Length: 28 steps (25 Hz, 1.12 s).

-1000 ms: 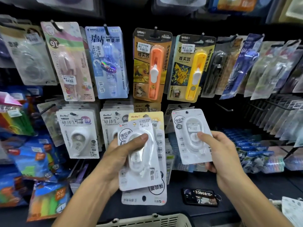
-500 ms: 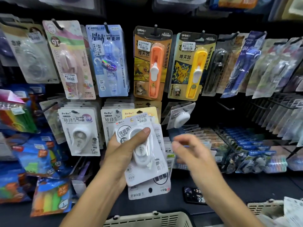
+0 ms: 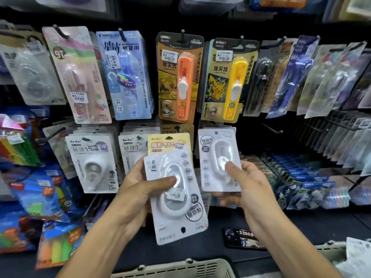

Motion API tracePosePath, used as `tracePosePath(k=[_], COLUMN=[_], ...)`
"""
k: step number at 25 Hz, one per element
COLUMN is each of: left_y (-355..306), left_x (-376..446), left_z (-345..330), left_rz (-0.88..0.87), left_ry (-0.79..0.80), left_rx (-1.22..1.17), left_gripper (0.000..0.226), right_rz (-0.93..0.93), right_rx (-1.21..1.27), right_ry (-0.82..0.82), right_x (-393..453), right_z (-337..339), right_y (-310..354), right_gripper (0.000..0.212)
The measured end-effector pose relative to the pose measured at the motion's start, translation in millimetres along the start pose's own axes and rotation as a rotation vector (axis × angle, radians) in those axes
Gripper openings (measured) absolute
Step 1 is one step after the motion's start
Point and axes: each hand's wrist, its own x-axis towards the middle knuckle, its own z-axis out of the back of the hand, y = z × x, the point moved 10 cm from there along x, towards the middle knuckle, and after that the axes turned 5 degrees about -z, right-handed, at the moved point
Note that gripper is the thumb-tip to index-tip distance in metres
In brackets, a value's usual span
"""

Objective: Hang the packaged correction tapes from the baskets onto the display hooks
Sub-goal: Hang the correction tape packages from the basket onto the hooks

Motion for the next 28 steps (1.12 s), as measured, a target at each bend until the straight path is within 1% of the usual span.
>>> tracePosePath(k=[3,7,9,14,16,17,18,19,21,22,23,24,25,26,28], left_y=[-6,-11,-12,-12,-13,-14,-15,-15,-11,-10,-7,-5,-2,0,4], left_x=[1,-1,-1,-1,1,2,2,3,3,3,3,5,6,6,5], left_z=[4,9,9,5,5,5,5,5,1,0,-1,-2,-4,-7,-9], left_rz=[-0.047,-0.089,-0.093,-0.108,-0.124,-0.135,-0.145,-0.152,-0.148,-0.138,-0.123,-0.103,-0.082,-0.057,-0.015], left_ry=[-0.082,-0.146,-0.151,-0.165,-0.185,-0.198,-0.210,-0.219,-0.228,-0.227,-0.213,-0.179,-0.128,-0.076,-0.001], left_rx=[-0.002,-0.038,-0.042,-0.028,-0.027,-0.026,-0.028,-0.031,-0.031,-0.031,-0.033,-0.038,-0.059,-0.094,-0.124], left_gripper=[0.065,0.066,0.067,0.065,0.067,0.068,0.069,0.069,0.067,0.067,0.068,0.069,0.067,0.065,0.064], right_rz=[0.077,0.140,0.168,0.129,0.067,0.033,0.016,0.009,-0.043,-0.084,-0.102,-0.096,-0.090,-0.087,-0.066], right_rx=[-0.138,-0.095,-0.055,-0.087,-0.053,-0.079,-0.134,-0.183,-0.234,-0.243,-0.245,-0.228,-0.182,-0.111,0.054], right_ry=[-0.160,-0.282,-0.300,-0.256,-0.227,-0.220,-0.193,-0.113,0.215,0.346,0.390,0.357,0.281,0.208,0.122], right_x=[3,0,0,10,11,9,6,4,-9,-17,-22,-21,-17,-12,-3], right_z=[26,43,46,36,32,30,26,14,-31,-49,-57,-56,-47,-37,-19], right_y=[8,12,15,10,1,-3,-6,-9,-21,-30,-34,-33,-29,-26,-14], right_gripper=[0.017,0.016,0.016,0.021,0.033,0.037,0.036,0.030,0.021,0.019,0.018,0.017,0.015,0.012,0.007])
